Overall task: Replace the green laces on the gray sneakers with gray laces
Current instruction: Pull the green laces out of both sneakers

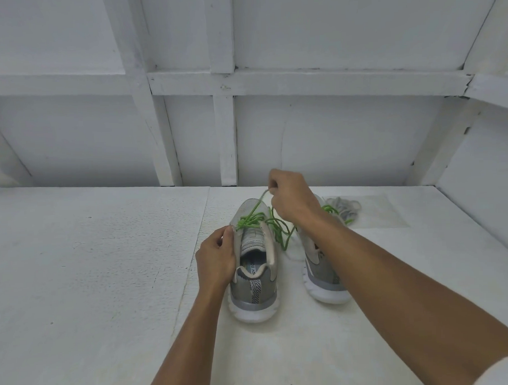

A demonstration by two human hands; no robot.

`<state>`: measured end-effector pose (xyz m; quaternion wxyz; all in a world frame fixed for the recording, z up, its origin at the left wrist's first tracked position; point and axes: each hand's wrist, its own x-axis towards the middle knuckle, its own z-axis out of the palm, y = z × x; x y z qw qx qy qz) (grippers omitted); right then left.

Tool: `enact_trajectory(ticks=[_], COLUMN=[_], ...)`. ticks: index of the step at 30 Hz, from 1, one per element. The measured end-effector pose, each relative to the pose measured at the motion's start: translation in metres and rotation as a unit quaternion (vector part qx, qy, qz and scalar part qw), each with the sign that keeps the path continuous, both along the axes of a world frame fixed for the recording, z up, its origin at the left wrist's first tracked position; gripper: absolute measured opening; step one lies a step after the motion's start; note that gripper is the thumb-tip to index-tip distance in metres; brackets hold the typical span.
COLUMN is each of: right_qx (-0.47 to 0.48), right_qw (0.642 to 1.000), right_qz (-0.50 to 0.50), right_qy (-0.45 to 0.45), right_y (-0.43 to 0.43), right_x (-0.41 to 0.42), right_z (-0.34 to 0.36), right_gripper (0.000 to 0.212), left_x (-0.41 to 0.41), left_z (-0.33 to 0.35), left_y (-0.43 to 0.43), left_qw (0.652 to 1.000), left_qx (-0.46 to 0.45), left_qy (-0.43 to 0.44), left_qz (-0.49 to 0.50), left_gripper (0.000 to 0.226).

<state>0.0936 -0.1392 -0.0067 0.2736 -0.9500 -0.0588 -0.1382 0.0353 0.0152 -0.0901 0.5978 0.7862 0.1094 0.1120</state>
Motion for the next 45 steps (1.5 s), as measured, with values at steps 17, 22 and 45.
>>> enact_trajectory(ticks=[17, 22, 45], right_qx=[-0.095, -0.085, 0.268], right_qw=[0.991, 0.989, 0.951], right_qz=[-0.083, -0.065, -0.135], right_qy=[0.054, 0.098, 0.073], right_y=[-0.014, -0.005, 0.03], right_x=[0.001, -0.005, -0.057], right_z=[-0.005, -0.011, -0.073], right_gripper=[0.015, 0.016, 0.029], left_x=[-0.001, 0.0, 0.038], left_z=[0.0, -0.001, 0.034], left_y=[-0.001, -0.001, -0.006], left_qw=[1.0, 1.0, 0.954], left_qx=[-0.003, -0.004, 0.249], left_qy=[-0.003, -0.001, 0.005], left_qz=[0.003, 0.004, -0.169], left_gripper=[0.025, 0.021, 0.033])
